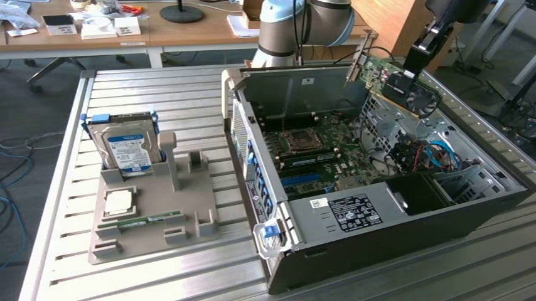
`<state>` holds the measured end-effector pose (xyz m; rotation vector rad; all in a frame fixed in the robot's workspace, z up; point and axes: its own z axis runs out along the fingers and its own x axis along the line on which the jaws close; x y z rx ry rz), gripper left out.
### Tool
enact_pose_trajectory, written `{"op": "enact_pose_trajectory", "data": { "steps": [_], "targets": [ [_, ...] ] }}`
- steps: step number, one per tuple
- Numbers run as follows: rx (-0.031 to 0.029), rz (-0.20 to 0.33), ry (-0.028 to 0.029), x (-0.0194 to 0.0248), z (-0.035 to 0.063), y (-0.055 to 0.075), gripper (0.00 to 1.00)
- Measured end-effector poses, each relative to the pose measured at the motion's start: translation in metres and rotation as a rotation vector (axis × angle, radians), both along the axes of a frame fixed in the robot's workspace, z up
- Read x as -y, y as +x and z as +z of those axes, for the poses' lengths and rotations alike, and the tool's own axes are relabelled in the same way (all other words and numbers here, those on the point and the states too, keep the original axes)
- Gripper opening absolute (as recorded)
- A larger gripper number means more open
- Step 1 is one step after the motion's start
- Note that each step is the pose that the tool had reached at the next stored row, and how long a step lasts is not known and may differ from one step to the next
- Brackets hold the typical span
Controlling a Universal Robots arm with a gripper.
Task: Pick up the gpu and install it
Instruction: 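Insert the gpu into the slot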
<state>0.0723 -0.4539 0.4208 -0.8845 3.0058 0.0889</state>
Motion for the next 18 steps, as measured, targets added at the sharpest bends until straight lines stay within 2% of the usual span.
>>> {"op": "enact_pose_trajectory", "data": {
  "steps": [9, 18],
  "targets": [
    [-0.0001, 0.002, 0.0001, 0.0000, 0.0000, 0.0000, 0.27],
    [-0.0001, 0.032, 0.0001, 0.0000, 0.0000, 0.0000, 0.27]
  ]
}}
